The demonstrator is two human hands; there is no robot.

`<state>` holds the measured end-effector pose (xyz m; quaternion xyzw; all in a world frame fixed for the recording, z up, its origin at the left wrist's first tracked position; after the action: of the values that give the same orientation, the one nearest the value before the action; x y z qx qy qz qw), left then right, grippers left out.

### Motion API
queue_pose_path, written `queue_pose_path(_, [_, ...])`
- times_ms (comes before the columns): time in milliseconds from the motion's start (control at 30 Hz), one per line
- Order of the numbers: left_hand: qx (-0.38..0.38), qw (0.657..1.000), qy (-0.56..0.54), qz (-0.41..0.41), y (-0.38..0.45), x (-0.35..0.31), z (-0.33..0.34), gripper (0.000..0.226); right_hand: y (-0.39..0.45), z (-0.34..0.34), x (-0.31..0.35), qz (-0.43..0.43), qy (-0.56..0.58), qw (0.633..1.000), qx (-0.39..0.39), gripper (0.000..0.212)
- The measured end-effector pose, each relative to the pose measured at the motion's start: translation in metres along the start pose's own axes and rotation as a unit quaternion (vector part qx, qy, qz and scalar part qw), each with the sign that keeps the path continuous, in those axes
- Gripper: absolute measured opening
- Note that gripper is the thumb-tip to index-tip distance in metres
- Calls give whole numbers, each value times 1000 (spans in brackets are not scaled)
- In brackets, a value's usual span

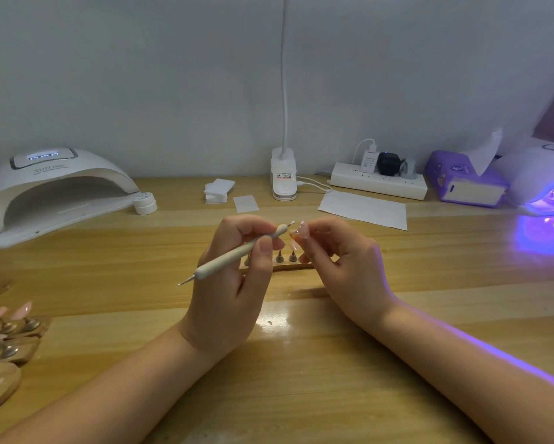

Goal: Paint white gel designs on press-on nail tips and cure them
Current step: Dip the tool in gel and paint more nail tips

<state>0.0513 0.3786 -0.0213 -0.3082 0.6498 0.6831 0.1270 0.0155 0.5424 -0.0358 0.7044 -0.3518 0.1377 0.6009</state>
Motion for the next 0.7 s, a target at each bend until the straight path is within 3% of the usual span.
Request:
queue_pose_path(333, [-5, 1000, 12, 17, 0, 1, 0, 12, 0, 1, 0, 13, 9, 1000, -7, 13])
queue_pose_path(533, [-9, 997, 73, 27, 2, 8, -3, 13, 3, 0, 3, 19, 20, 999, -18, 10])
queue_pose_path(700, [14, 988, 136, 69, 5, 15, -9, 13, 5, -2, 5, 91, 82, 991, -46, 7])
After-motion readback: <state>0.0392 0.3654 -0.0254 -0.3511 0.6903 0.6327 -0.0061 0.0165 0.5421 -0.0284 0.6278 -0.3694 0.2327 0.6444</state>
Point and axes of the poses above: each hand's wrist, its own y-axis towards the middle knuckle, its own z-axis out of the palm, x = y × z, the point moved 1 cm from there along y, towards the middle knuckle, and after that the axes turned 8 degrees about -x, right-handed, at the moved point
